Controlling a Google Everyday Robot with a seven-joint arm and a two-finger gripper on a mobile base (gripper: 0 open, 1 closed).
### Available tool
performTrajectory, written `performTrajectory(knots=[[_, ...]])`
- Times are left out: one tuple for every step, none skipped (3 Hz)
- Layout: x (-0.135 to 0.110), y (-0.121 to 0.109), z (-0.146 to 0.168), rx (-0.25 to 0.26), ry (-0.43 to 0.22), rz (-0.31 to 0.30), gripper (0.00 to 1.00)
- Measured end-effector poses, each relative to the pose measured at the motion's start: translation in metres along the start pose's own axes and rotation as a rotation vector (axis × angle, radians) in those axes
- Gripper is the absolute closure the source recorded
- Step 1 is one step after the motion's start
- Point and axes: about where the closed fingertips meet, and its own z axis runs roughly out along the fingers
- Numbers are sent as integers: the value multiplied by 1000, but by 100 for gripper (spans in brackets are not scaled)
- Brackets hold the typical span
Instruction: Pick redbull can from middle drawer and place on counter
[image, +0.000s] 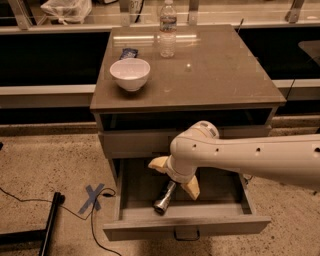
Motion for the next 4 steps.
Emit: performTrajectory(knots=[[5, 2, 21, -52, -15, 3, 0], [13, 26, 69, -90, -43, -20, 0], [12, 42, 119, -116, -67, -60, 0], [9, 45, 154, -146, -72, -103, 0]])
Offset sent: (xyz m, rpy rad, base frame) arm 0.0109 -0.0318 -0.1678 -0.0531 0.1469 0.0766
